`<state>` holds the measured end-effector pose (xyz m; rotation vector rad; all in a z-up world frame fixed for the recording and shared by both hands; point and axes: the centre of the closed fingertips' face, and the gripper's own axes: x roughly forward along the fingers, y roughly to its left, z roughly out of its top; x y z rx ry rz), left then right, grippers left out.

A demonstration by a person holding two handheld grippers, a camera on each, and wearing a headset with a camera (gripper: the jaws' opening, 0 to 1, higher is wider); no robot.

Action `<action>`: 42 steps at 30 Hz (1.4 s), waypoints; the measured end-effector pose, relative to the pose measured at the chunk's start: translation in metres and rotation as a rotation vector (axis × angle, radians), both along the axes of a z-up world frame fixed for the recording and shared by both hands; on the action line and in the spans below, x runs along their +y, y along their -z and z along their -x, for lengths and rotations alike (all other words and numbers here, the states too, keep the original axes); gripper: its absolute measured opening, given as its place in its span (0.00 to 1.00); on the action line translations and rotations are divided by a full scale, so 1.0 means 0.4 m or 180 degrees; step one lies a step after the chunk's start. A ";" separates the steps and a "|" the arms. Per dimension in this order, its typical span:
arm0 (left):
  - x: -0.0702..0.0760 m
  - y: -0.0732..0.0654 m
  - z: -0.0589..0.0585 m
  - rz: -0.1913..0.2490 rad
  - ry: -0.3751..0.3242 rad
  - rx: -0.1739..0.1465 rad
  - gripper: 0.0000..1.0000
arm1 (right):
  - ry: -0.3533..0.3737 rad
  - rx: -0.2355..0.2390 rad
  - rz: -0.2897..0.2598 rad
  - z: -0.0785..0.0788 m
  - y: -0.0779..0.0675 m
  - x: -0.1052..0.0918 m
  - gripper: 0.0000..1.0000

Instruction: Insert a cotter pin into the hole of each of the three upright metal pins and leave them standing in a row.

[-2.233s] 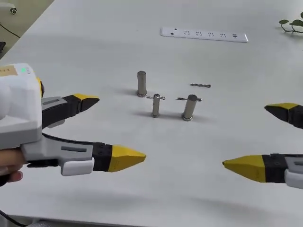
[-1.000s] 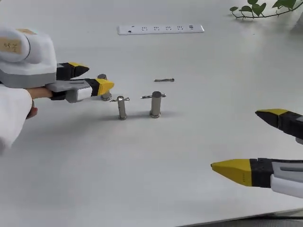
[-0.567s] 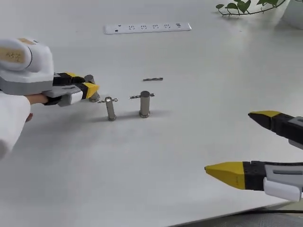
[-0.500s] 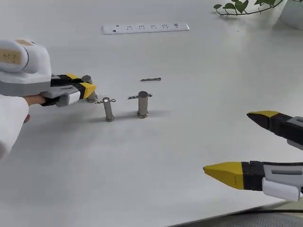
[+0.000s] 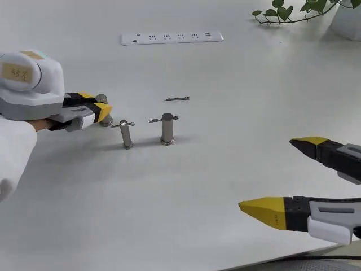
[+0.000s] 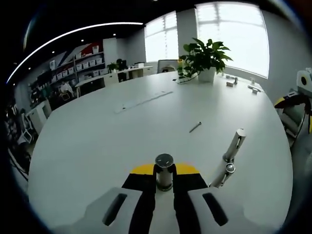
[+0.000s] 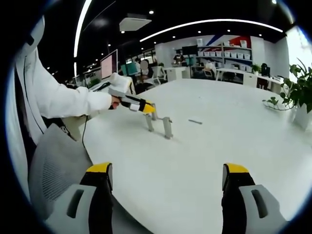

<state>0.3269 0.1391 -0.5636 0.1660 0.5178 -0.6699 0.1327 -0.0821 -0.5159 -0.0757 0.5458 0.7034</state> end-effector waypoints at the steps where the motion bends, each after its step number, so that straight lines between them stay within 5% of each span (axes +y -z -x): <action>1: 0.004 -0.007 -0.002 0.0031 -0.0017 -0.0013 0.09 | 0.0007 -0.0010 0.0002 -0.001 -0.001 -0.001 0.91; 9: 0.021 -0.128 0.017 0.0069 0.0053 -0.0271 0.09 | -0.0058 -0.0003 0.0020 -0.003 0.001 0.003 0.90; 11: 0.007 -0.175 0.056 0.0071 0.0139 -0.0391 0.09 | -0.0069 -0.0007 0.0020 -0.006 0.001 0.003 0.90; 17: -0.033 -0.241 0.121 0.0065 0.0486 -0.0607 0.09 | -0.0108 -0.0008 0.0039 -0.009 0.003 0.003 0.90; 20: -0.063 -0.260 0.165 0.0159 0.0676 -0.0613 0.09 | -0.0107 -0.0016 0.0032 -0.009 0.001 0.003 0.90; 28: -0.139 -0.237 0.251 0.0222 0.0973 -0.0485 0.09 | -0.0137 0.0017 0.0063 -0.003 0.009 0.006 0.91; 35: -0.194 -0.167 0.306 0.0223 0.1122 -0.0283 0.09 | -0.0123 0.0039 0.0072 0.003 0.013 0.005 0.90; 42: -0.231 -0.114 0.335 0.0166 0.1239 -0.0203 0.09 | -0.0130 0.0073 0.0089 0.004 0.022 0.002 0.90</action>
